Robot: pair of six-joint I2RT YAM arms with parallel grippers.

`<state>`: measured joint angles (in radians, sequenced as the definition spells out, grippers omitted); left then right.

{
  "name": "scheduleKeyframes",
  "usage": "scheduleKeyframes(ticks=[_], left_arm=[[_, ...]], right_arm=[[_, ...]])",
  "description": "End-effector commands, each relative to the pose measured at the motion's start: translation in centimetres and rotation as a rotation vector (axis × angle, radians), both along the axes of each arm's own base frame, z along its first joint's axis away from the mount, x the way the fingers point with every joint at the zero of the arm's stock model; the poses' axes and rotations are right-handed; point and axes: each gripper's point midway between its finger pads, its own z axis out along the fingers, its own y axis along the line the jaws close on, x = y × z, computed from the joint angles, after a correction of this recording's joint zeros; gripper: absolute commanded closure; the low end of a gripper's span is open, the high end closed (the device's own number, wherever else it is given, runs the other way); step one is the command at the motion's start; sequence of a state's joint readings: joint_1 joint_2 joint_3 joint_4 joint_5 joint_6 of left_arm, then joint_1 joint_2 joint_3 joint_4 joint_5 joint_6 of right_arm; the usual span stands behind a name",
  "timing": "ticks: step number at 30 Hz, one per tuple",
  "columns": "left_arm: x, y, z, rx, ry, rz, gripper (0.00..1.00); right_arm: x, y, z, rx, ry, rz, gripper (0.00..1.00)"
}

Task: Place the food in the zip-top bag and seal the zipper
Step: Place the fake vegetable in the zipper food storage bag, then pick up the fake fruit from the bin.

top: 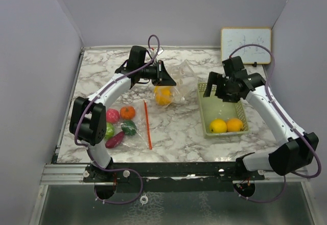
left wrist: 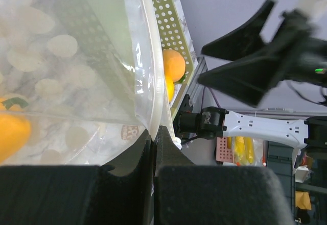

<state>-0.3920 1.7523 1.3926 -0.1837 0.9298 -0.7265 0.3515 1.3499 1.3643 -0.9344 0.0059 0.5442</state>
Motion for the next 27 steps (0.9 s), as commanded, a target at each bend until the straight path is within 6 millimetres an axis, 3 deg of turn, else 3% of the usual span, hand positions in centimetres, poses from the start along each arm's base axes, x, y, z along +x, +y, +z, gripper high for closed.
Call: scheduleKeyframes(ticks=[1,5,15,22,24,27], left_arm=[[-0.2,0.0,0.4,-0.027,-0.025,-0.039,1.0],[-0.3,0.0,0.5,-0.028,-0.027,-0.046,1.0],[-0.6,0.0,0.4,-0.032,-0.022,-0.052,1.0],[-0.4,0.0,0.6,-0.033,-0.017,-0.042,1.0],[-0.4,0.0,0.6,-0.031,-0.018,-0.04,1.0],[-0.4,0.0,0.4,-0.03,-0.013,-0.04,1.0]], right_arm=[[-6.6,-4.9,-6.5,-0.167,0.334,-0.16,0.0],[-8.3,-6.2,-7.8,-0.196,0.394,-0.222,0.0],[-9.2,-5.5,-13.4,-0.2,0.518,-0.177,0.0],[-9.0,-5.1,-15.6,-0.199,0.554,-0.149,0.0],[-8.9,-4.9,-16.0,-0.19,0.554,-0.135,0.08],[-8.6,-4.5,-16.1,-0.174,0.542,-0.116,0.28]])
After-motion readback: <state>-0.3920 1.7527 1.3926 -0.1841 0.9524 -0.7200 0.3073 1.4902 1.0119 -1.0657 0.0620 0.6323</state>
